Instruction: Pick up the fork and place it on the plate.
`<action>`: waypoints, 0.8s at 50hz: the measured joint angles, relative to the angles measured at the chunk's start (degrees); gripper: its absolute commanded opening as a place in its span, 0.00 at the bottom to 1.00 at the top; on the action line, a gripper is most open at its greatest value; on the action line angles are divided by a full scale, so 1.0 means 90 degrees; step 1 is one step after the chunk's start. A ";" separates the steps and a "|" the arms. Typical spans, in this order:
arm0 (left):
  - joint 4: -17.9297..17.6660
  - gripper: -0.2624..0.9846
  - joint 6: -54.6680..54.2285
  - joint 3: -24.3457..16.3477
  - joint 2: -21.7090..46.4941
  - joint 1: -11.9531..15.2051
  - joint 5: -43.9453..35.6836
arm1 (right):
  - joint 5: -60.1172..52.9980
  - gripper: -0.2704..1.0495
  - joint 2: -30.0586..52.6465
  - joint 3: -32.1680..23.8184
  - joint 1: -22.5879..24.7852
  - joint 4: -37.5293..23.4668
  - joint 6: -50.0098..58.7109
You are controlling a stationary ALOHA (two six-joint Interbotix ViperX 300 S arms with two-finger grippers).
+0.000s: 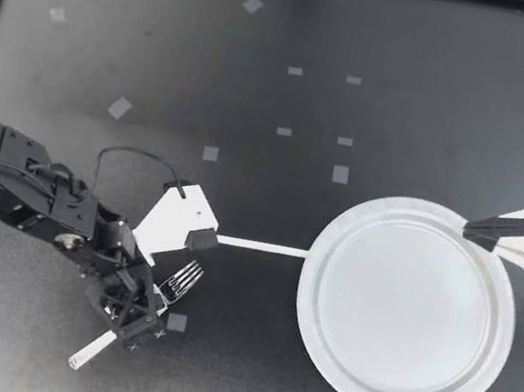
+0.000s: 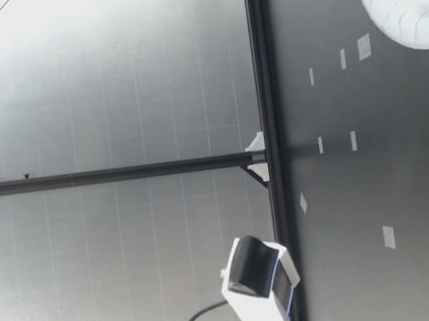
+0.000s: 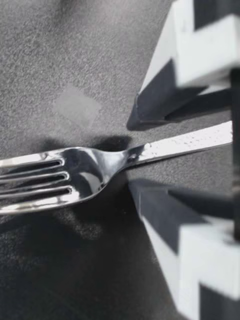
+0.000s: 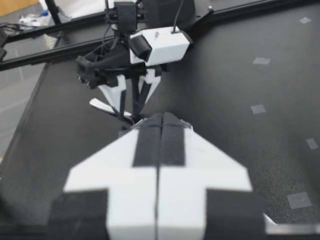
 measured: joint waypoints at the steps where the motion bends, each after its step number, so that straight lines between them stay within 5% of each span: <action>1: 0.0000 0.41 0.0000 0.0000 0.0000 0.0000 0.0000 | 0.0000 0.16 -0.0029 0.0000 0.0000 0.0000 0.0000; 10: 0.0020 0.24 0.0000 -0.0020 0.0039 0.0010 -0.0010 | 0.0000 0.16 -0.0127 0.0029 0.0010 0.0000 0.0000; 17: 0.0039 0.24 0.0059 -0.0039 0.0029 0.0010 0.0000 | -0.0010 0.16 -0.0244 0.0068 0.0000 0.0000 0.0000; 25: 0.0547 0.24 0.0312 -0.0293 -0.0176 -0.0098 -0.0010 | -0.0029 0.16 -0.0244 0.0098 0.0010 0.0000 0.0000; 30: 0.1660 0.24 0.0410 -0.1084 -0.0889 0.0137 0.0000 | -0.0059 0.17 -0.0059 0.0078 0.0000 0.0010 0.0000; 32: 0.1660 0.24 0.0410 -0.1084 -0.0889 0.0137 0.0000 | -0.0098 0.19 0.0098 0.0010 0.0000 0.0010 0.0000; 33: 0.2119 0.24 0.0430 -0.1426 -0.1104 0.0283 -0.0010 | -0.0098 0.20 0.0098 0.0010 0.0000 0.0010 0.0000; 34: 0.2119 0.24 0.0430 -0.1426 -0.1104 0.0283 -0.0010 | -0.0146 0.21 0.0234 -0.0068 0.0000 0.0010 0.0000; 35: 0.2686 0.24 0.0469 -0.1777 -0.1201 0.0420 -0.0010 | -0.0146 0.23 0.0234 -0.0068 0.0000 0.0010 0.0000; 37: 0.2686 0.24 0.0469 -0.1777 -0.1201 0.0420 -0.0010 | -0.0195 0.27 0.0371 -0.0137 0.0010 0.0000 0.0000; 38: 0.3281 0.24 0.0479 -0.2168 -0.1211 0.0488 -0.0029 | -0.0254 0.29 0.0518 -0.0205 0.0000 0.0010 0.0000; 39: 0.3281 0.24 0.0479 -0.2168 -0.1211 0.0488 -0.0029 | -0.0254 0.33 0.0518 -0.0205 0.0000 0.0010 0.0000; 40: 0.3789 0.24 0.0459 -0.2510 -0.1191 0.0518 -0.0068 | -0.0361 0.36 0.0703 -0.0303 0.0000 0.0010 -0.0010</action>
